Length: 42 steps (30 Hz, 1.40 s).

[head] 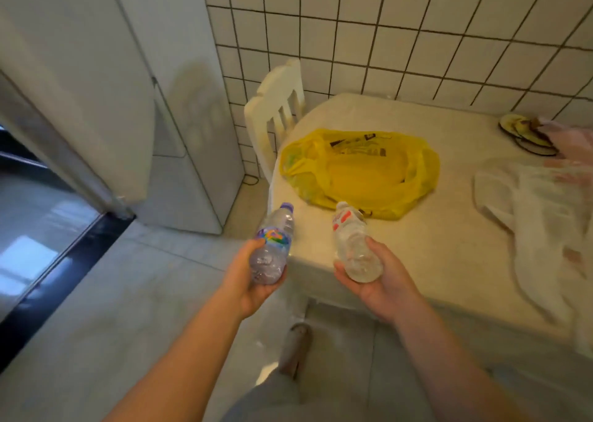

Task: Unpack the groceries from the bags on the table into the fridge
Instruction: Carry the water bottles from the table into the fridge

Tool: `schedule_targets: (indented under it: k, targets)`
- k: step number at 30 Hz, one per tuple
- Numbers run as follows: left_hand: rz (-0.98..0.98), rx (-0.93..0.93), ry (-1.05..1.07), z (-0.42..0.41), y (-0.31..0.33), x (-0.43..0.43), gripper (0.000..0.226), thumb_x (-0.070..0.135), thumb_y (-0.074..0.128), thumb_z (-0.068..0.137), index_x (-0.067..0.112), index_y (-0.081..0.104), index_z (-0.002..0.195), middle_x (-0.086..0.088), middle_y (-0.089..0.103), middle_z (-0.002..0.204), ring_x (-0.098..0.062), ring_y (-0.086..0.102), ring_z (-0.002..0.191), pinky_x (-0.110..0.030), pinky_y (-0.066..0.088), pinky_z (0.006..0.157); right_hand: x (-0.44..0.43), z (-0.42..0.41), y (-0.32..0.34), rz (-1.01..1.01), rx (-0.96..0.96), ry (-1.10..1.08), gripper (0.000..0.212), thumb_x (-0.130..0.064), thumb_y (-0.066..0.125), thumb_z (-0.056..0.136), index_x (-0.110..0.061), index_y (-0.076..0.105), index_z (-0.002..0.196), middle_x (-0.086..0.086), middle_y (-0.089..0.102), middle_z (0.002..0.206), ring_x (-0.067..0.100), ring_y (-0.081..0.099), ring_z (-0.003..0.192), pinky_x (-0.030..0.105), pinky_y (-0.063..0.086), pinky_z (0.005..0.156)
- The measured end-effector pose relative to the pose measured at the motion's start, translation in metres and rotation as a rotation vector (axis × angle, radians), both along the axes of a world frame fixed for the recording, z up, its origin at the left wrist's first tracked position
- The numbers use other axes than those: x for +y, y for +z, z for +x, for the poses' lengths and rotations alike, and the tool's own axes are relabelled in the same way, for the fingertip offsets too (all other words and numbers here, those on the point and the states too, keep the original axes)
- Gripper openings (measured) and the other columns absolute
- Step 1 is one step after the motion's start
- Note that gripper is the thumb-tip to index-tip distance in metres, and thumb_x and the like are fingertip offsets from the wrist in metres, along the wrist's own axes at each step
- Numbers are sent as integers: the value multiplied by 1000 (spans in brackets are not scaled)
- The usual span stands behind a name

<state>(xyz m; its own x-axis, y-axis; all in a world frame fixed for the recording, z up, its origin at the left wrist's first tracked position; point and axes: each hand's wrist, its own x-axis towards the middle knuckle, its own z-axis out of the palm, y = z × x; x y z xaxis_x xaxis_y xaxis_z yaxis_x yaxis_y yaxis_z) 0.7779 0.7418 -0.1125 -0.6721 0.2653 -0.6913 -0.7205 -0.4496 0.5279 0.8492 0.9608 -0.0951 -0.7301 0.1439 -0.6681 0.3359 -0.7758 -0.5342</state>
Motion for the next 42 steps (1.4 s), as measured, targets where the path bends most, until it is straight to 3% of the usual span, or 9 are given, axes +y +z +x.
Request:
schedule_targets:
  k: [4, 7, 11, 13, 17, 23, 32, 37, 42]
  targets:
    - [-12, -59, 16, 48, -1, -50, 39, 27, 61, 83, 1, 61, 112, -18, 69, 82, -27, 64, 69, -35, 60, 64, -55, 22, -11, -35, -11, 224, 48, -24, 68, 74, -9, 59, 118, 22, 67, 102, 36, 67, 86, 49, 60, 77]
    - [16, -69, 14, 72, -5, -92, 43, 28, 60, 74, -2, 64, 105, -20, 68, 84, -30, 66, 71, -37, 60, 65, -94, 33, -22, -3, 36, 412, 46, -19, 72, 71, -5, 61, 113, 19, 71, 94, 35, 67, 88, 49, 52, 88]
    - [44, -47, 70, 95, -13, -155, 38, 23, 55, 79, -1, 66, 107, -20, 68, 91, -30, 66, 80, -38, 60, 67, -159, 31, -36, 81, 190, 648, 74, -18, 96, 43, -1, 66, 109, 20, 69, 98, 32, 69, 84, 47, 58, 83]
    - [21, -19, 91, 104, -18, -192, 46, 19, 62, 75, 0, 63, 117, -19, 69, 97, -29, 66, 85, -37, 60, 69, -194, 26, -42, 149, 232, 731, 68, -11, 91, 55, 6, 63, 115, 22, 69, 103, 34, 68, 91, 55, 52, 95]
    - [-29, 57, 122, 107, -26, -274, 49, 8, 66, 65, 1, 64, 114, -19, 71, 99, -29, 68, 88, -41, 54, 81, -274, 8, -49, 327, 330, 877, 45, 5, 76, 77, 10, 58, 118, 21, 69, 101, 31, 67, 90, 33, 55, 68]
    - [-103, 206, 174, 80, -30, -415, 83, 3, 70, 61, 6, 48, 141, -27, 61, 131, -39, 66, 109, -51, 58, 81, -409, -23, -44, 462, 374, 916, 70, -8, 83, 60, -5, 56, 125, 17, 71, 111, 35, 69, 105, 49, 54, 95]
    - [-241, 315, 285, 37, -9, -599, 80, 8, 77, 66, 10, 48, 140, -24, 63, 126, -37, 67, 108, -51, 55, 91, -590, -86, -19, 505, 479, 885, 83, -28, 90, 54, -23, 55, 129, 9, 70, 116, 33, 67, 109, 54, 53, 95]
    - [-250, 327, 391, 2, -7, -651, 73, 12, 83, 73, 13, 50, 137, -17, 68, 121, -34, 70, 105, -50, 56, 91, -652, -133, -10, 489, 492, 850, 66, -12, 87, 63, -27, 59, 121, 5, 73, 110, 30, 69, 105, 44, 57, 86]
    - [-274, 342, 416, -58, -2, -686, 76, 22, 85, 69, 14, 50, 136, -18, 66, 123, -33, 70, 104, -45, 58, 84, -690, -201, -13, 544, 517, 855, 72, -14, 87, 64, -27, 56, 128, 2, 72, 115, 22, 70, 105, 50, 53, 97]
